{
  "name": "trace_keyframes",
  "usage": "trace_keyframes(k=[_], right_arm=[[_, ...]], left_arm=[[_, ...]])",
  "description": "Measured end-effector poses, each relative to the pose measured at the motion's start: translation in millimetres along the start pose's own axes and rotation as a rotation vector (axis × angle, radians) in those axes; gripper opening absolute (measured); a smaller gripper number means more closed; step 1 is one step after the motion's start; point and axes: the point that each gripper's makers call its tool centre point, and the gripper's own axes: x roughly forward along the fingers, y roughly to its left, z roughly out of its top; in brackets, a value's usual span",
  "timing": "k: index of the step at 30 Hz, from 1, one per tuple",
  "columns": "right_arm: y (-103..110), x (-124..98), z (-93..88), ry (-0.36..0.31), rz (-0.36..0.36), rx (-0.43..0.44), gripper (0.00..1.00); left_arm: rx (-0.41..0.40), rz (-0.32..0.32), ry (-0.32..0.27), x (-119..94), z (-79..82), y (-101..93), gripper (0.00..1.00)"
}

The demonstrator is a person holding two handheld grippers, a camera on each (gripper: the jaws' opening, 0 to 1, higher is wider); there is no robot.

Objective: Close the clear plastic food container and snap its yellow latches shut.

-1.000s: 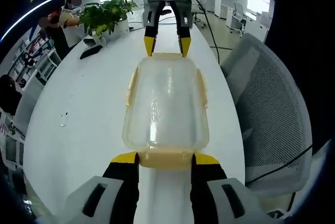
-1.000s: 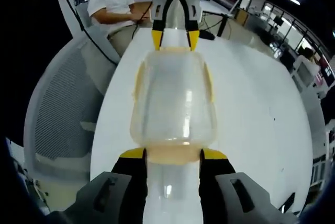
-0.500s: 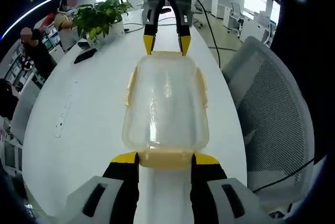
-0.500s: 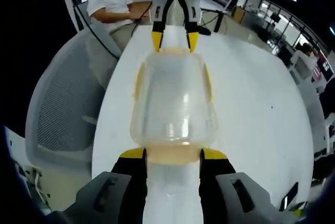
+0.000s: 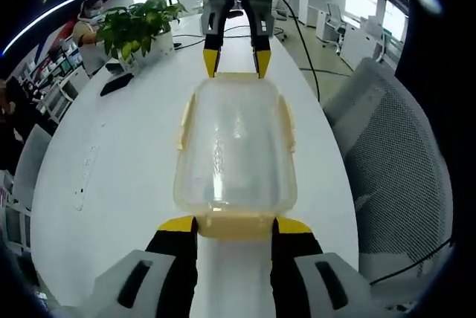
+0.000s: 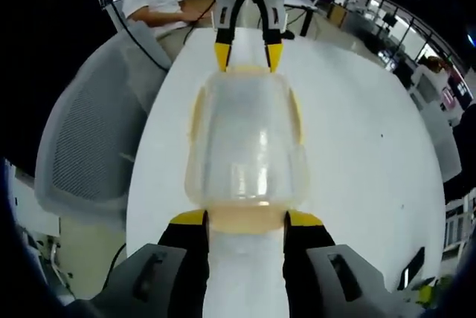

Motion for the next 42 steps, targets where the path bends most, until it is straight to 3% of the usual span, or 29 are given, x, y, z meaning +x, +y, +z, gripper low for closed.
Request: trace_keyframes(k=[21,42], right_arm=[[-16.8,-3.0,-39.6,0.034,0.021,-0.015,0.35],[-24.3,11.5,-57.1,0.084,0.054,-0.035,0.36]], left_arm=[[-0.021,0.001,0.007,34.5,20.6,11.7,0.32],[-0.03,-0.002,0.046,53.1,16.9,16.3,0.32]])
